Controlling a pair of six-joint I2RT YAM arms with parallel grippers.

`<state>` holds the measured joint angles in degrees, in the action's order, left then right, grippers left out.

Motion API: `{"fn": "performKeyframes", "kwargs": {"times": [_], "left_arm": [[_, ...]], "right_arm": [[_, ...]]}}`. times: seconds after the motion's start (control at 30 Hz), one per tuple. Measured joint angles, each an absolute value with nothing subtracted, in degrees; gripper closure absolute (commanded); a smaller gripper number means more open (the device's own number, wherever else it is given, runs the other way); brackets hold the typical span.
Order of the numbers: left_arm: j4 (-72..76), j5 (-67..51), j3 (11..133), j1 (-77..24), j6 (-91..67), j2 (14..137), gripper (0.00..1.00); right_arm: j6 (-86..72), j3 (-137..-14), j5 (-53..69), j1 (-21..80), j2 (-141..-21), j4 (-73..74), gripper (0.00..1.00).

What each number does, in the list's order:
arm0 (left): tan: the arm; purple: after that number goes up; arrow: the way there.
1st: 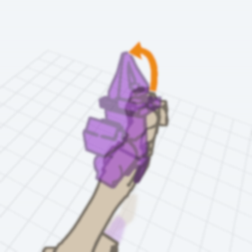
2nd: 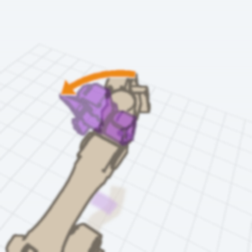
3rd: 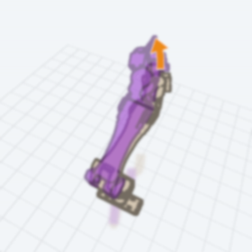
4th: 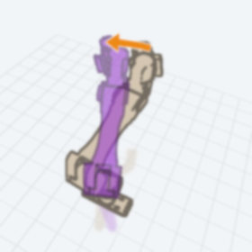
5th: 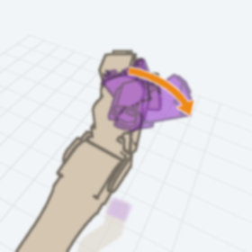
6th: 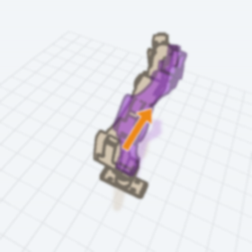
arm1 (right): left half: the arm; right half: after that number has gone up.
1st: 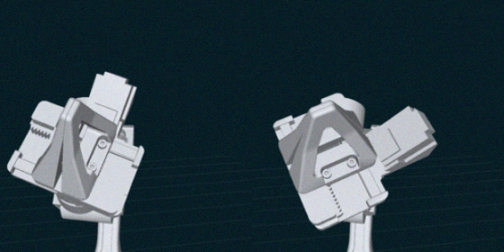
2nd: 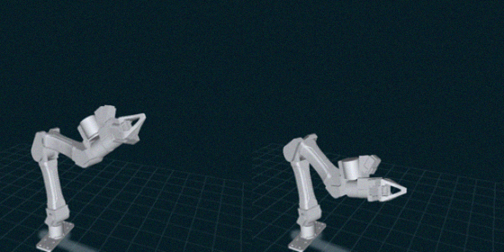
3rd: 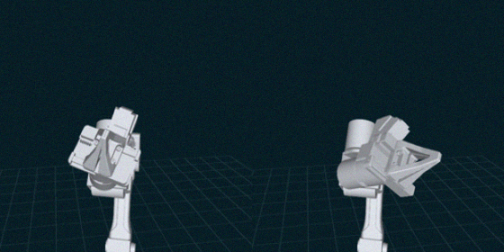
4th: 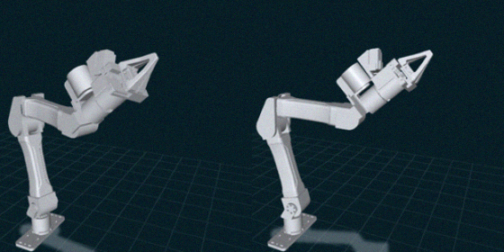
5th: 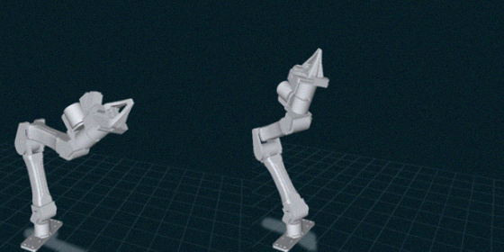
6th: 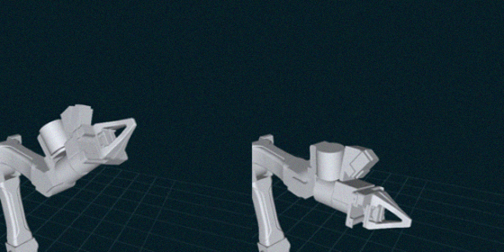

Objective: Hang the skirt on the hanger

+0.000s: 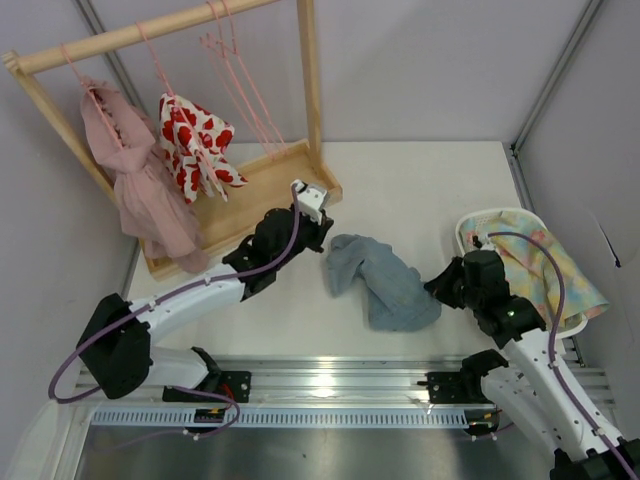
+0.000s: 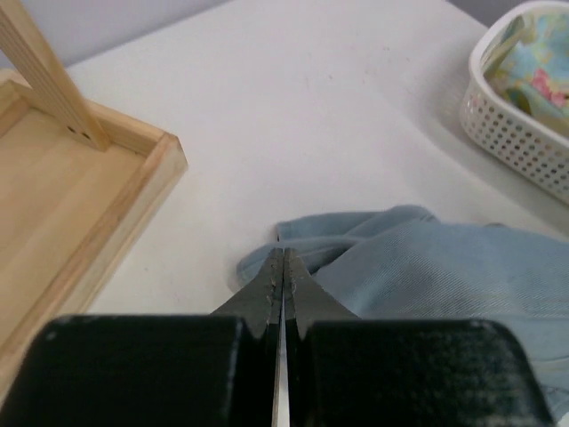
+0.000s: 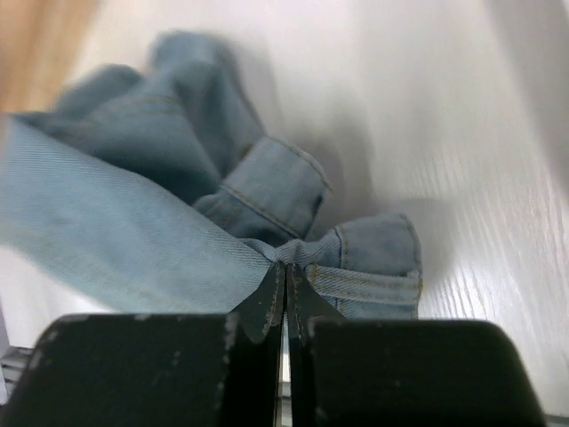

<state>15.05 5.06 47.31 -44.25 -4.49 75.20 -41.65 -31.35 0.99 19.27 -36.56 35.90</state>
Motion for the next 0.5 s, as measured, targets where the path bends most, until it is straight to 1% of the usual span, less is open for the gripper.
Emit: {"fn": "performKeyframes", "kwargs": {"times": [0.17, 0.23, 0.27, 0.33, 0.37, 0.4, 0.43, 0.47, 0.5], "left_arm": [[8.84, 5.96, 53.32, -44.23, -7.18, 74.94, 1.00], [5.50, 5.58, 54.83, -44.23, -9.89, 74.50, 0.91], [4.05, 5.30, 55.00, -44.23, -11.09, 74.13, 0.78], [0.25, 4.12, 54.87, -44.23, -14.48, 72.97, 0.61], [-1.30, 3.73, 54.52, -44.23, -16.03, 72.27, 0.49], [-2.92, 3.44, 53.93, -44.23, -17.54, 71.31, 0.21], [-4.56, 3.42, 53.19, -44.23, -18.94, 70.08, 0.08], [-6.15, 3.90, 52.36, -44.25, -20.78, 68.75, 0.01], [-8.25, 4.54, 51.24, -44.27, -22.41, 66.76, 0.00]], "right_arm": [[-37.36, -42.92, 1.67, 19.29, -36.47, 36.25, 1.00], [-35.83, -47.97, 3.03, 19.31, -37.67, 35.22, 1.00], [-35.35, -49.98, 3.68, 19.46, -38.20, 34.94, 1.00], [-34.44, -54.08, 5.06, 20.43, -39.72, 32.80, 1.00], [-34.17, -55.53, 5.76, 21.30, -40.56, 31.35, 1.00], [-33.98, -56.25, 6.39, 22.22, -41.10, 30.06, 1.00], [-33.82, -56.88, 6.66, 24.34, -41.85, 28.58, 1.00], [-33.71, -57.32, 6.79, 26.87, -42.81, 27.38, 1.00], [-33.47, -57.84, 6.68, 30.22, -44.01, 26.55, 1.00]]}}
